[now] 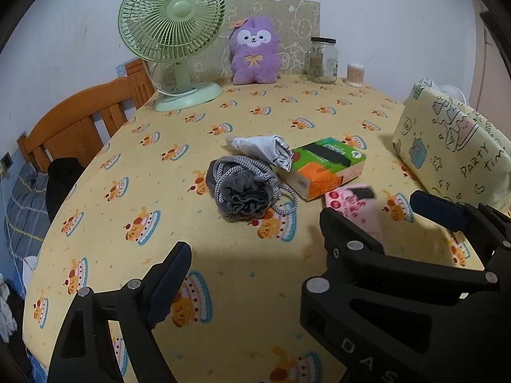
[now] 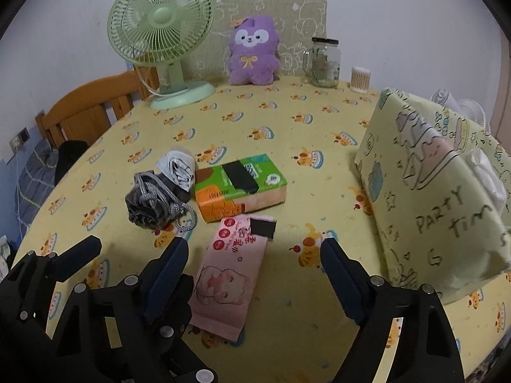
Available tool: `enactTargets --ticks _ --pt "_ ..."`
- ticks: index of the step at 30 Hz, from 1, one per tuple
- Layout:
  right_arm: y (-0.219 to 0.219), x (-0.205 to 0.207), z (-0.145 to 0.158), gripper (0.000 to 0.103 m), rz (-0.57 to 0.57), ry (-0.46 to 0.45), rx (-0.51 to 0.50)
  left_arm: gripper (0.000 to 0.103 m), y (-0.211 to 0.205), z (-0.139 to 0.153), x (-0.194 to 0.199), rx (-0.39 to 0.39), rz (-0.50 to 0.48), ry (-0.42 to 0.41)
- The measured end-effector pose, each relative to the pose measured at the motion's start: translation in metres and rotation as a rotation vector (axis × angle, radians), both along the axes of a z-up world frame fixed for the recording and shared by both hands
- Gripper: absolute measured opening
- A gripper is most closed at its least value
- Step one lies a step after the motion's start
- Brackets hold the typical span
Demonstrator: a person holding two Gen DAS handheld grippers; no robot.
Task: Organize soft objects
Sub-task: 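Grasp the pink wipes pack with the right tool while the left grasps the grey knit bundle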
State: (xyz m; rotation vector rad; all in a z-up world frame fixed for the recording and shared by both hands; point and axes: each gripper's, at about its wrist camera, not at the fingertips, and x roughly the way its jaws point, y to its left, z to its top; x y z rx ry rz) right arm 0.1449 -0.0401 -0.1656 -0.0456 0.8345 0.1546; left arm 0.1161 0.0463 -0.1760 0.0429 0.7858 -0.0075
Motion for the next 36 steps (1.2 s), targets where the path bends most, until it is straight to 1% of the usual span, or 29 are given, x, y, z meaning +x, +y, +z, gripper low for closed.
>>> enactTargets --ticks 6,9,12,13,16,19,23,27,30,32,36 --pt "0.002 0.008 -0.006 0.081 -0.005 0.033 0.001 0.089 0.004 -0.002 0.002 -0.011 -0.010 0.010" --pt "0.005 0.010 -0.010 0.076 0.006 0.058 0.003 0.089 0.006 -0.006 0.005 -0.008 -0.009 0.035" --pt "0.008 0.010 -0.012 0.070 0.026 0.062 0.010 0.089 0.007 -0.005 0.003 -0.006 -0.013 0.034" --pt "0.009 0.009 -0.012 0.065 0.034 0.061 0.011 0.089 0.007 -0.005 0.003 -0.002 -0.014 0.033" --pt "0.011 0.008 -0.010 0.044 0.050 0.055 -0.009 0.089 0.005 -0.005 0.002 0.010 -0.012 0.029" --pt "0.008 0.009 -0.011 0.043 0.056 0.060 -0.001 0.089 0.002 -0.005 0.001 0.031 -0.009 0.024" --pt "0.004 0.006 -0.006 0.043 0.050 0.052 0.000 0.089 0.002 -0.003 0.003 0.038 0.000 0.023" --pt "0.000 0.001 0.004 0.043 0.037 0.022 0.013 0.089 0.003 0.004 0.006 0.041 0.008 0.006" --pt "-0.001 -0.001 0.012 0.043 0.028 0.000 0.024 0.087 0.002 0.008 0.010 0.045 0.011 -0.007" --pt "-0.003 0.000 0.016 0.043 0.024 -0.007 0.030 0.083 0.001 0.011 0.014 0.050 0.014 -0.013" --pt "-0.005 0.008 0.021 0.043 0.018 -0.017 0.032 0.082 0.000 0.016 0.022 0.059 0.011 -0.022"
